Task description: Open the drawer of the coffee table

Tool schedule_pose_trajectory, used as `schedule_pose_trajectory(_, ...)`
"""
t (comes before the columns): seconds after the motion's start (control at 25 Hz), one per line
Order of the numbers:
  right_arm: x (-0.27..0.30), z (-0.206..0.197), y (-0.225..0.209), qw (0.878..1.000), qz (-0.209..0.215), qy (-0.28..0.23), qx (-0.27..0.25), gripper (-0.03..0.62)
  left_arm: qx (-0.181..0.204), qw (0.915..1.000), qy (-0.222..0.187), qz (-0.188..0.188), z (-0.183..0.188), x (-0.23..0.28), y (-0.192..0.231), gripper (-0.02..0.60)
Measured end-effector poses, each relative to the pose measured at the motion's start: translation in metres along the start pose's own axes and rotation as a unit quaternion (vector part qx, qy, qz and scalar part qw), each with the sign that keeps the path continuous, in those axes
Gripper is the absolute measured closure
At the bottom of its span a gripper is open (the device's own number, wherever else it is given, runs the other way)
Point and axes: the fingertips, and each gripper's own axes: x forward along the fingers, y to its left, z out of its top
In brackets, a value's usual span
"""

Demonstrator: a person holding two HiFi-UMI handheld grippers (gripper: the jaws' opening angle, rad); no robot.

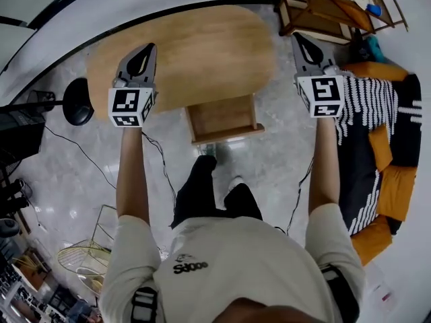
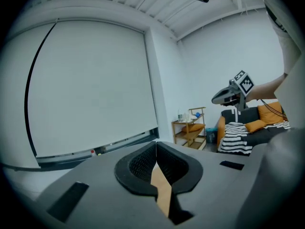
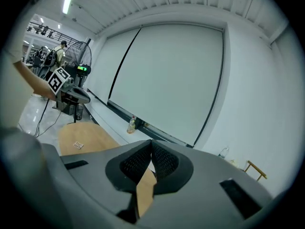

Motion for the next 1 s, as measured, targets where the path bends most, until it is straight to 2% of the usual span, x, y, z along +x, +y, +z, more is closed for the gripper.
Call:
schedule_pose_trajectory(0.2,-0.004,0.074,-0.019,1.000,0.007,-0.013,-0.012,0.588,0.017,0.9998,-0.002,-0.006,0.062,-0.001,0.021,0.563)
schedule_pose_trajectory(0.36,-0.011,0.113,-0.032,1.000,0.008,-0.019,-0.012,0.588,0.018,0.9998,-0.012,-0.002,0.101,-0.005,0.034,0.563)
schedule_pose_trajectory(0.52,-0.031,0.137,-0.038,1.000,-0.001,-0.027,-0.015,0.588,0.034,0.9992,-0.019,0.007,0.132,-0.027,0.035,0.563)
schedule_pose_trajectory(0.72,-0.066,0.161,-0.039,0.999,0.004,-0.043,-0.017,0.588,0.032,0.9987,-0.037,0.017,0.166,-0.068,0.020,0.563)
schedule_pose_trajectory(0.88,-0.103,0.176,-0.020,0.998,0.018,-0.048,-0.023,0.588,0.056,0.9973,-0.038,0.028,0.188,-0.117,0.002,0.563)
schedule_pose_trajectory(1.0,-0.139,0.180,-0.007,0.998,0.031,-0.055,-0.016,0.588,0.051,0.9971,-0.042,0.039,0.199,-0.156,-0.021,0.563)
